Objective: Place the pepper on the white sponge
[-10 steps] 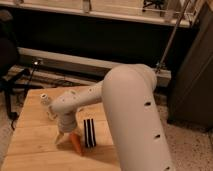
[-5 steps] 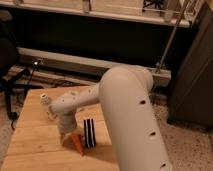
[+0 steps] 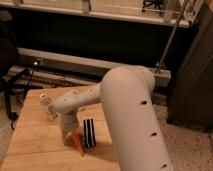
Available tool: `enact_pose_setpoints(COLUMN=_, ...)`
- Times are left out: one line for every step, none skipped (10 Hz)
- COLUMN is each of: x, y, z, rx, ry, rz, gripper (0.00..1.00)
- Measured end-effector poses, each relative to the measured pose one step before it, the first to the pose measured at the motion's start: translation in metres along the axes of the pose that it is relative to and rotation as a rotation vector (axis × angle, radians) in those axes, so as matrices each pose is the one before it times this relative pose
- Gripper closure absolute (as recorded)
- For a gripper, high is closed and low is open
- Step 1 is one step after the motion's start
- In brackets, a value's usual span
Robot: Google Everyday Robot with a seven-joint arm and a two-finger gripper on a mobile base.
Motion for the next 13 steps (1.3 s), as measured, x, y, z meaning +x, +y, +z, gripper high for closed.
enact_pose_setpoints(x=-0.00102, y=0.0008, z=-0.00291, rx=-0.00216, ry=0.00084, rz=0.00194, gripper=0.41)
enact_pose_setpoints(x=-0.00255, y=-0.00369, z=-0.00059, rx=-0.00187, ry=-0.00534, rz=-0.00785, gripper=0.41)
enact_pose_setpoints(x=0.00002, y=-0.00077, z=-0.0034, rx=0.00214, ry=0.00378, rz=0.00181, gripper=0.41)
enact_pose_setpoints(x=-0.0016, y=0.00088, z=-0.00419, rx=-0.00614, ry=-0.00361, rz=0.00143, gripper=0.41)
enact_pose_setpoints(x=-0.00131, y=-0.00149, z=-0.00298, rx=-0.0073, ry=-0.00646, rz=-0.00301, gripper=0.41)
enact_pose_setpoints(x=-0.00075, y=-0.00332, z=-0.00208, rx=-0.00785, ry=-0.00749, rz=-0.00602, gripper=0.41)
enact_pose_setpoints(x=-0.00001, y=-0.001, z=-0.00183, rx=-0.00598, ry=-0.006, rz=-0.00055, gripper=0.41)
enact_pose_setpoints(x=0.00096, y=-0.00103, z=-0.00216, rx=-0.0077, ry=-0.01101, rz=0.00285, gripper=0.41)
enact_pose_setpoints(x=0.00095, y=-0.00192, z=-0.00067, rx=-0.00316, ry=-0.01331, rz=0.00309, gripper=0.41)
enact_pose_setpoints(x=0.00087, y=-0.00331, z=-0.00029, rx=0.00094, ry=-0.00908, rz=0.00021, gripper=0.41)
enact_pose_setpoints(x=0.00044, y=-0.00714, z=0.00061, rx=0.00764, ry=-0.01502, rz=0.00113, gripper=0.41)
enact_pose_setpoints(x=-0.00087, y=-0.0068, z=0.00175, rx=0.01169, ry=-0.01283, rz=0.00042, gripper=0.41)
enact_pose_setpoints(x=-0.00137, y=-0.00615, z=0.0024, rx=0.0123, ry=-0.01153, rz=0.00036, gripper=0.41)
